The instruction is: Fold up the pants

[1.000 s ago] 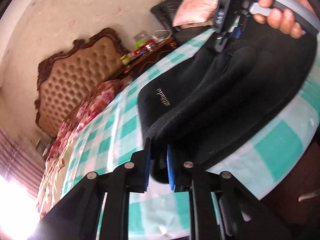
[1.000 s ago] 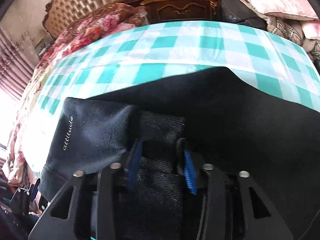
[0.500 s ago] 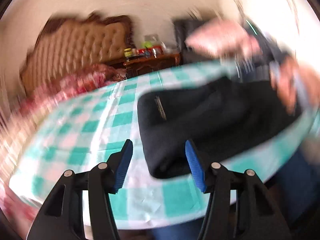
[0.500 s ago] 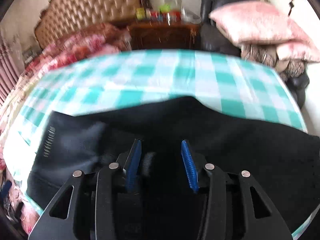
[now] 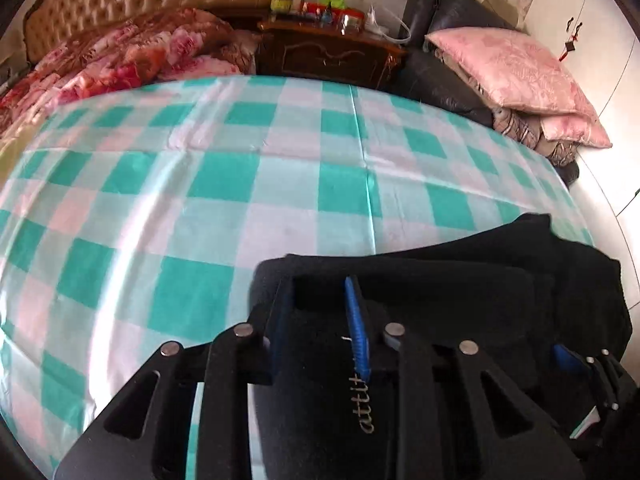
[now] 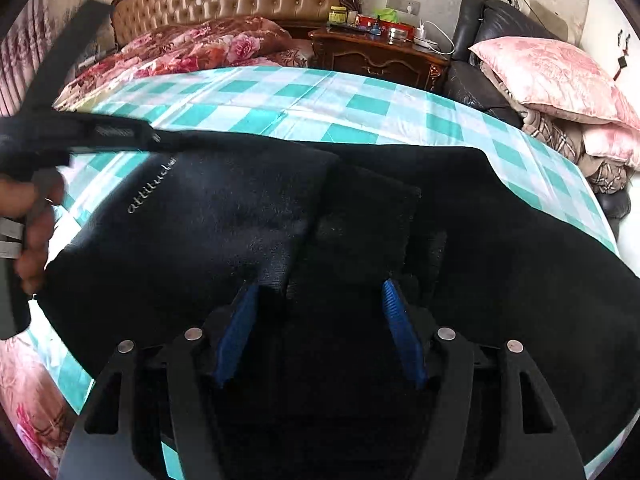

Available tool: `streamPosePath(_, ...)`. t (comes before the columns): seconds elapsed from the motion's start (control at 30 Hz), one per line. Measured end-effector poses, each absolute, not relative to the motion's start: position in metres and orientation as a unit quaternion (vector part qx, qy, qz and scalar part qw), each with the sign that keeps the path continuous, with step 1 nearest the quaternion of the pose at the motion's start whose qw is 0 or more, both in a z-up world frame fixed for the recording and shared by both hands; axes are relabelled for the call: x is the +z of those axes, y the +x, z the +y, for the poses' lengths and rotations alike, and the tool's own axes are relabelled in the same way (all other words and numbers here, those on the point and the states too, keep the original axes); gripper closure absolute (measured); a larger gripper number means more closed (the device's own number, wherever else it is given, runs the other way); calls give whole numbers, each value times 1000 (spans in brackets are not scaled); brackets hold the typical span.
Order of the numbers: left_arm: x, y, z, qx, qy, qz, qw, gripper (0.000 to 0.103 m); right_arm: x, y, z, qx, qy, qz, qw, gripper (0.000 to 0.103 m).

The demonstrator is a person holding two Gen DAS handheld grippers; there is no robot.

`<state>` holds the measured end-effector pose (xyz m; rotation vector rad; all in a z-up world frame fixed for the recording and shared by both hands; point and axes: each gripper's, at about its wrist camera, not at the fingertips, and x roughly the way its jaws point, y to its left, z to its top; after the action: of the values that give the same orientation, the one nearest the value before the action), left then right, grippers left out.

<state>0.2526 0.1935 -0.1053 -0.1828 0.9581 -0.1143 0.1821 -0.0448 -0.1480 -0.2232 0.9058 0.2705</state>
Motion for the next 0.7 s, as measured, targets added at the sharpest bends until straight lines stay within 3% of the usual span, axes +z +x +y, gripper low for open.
streamPosePath(0.13,-76,182,194,-60,-100,388,914,74,-151,178,-45,129,-105,430,887,40)
streamPosePath(0.3,-92,93,173,-30,-81,358,930,74,-152,178,-43,129,-105,430,887,39)
streamPosePath(0.4,-118,79,165,-13,-69,359,931,74,-152,178,-42,127,-108,430,887,39)
streamPosePath(0.7,-121,79,162,-2,-71,346,936,71,-112,196,-49,105,-75,401,907,40)
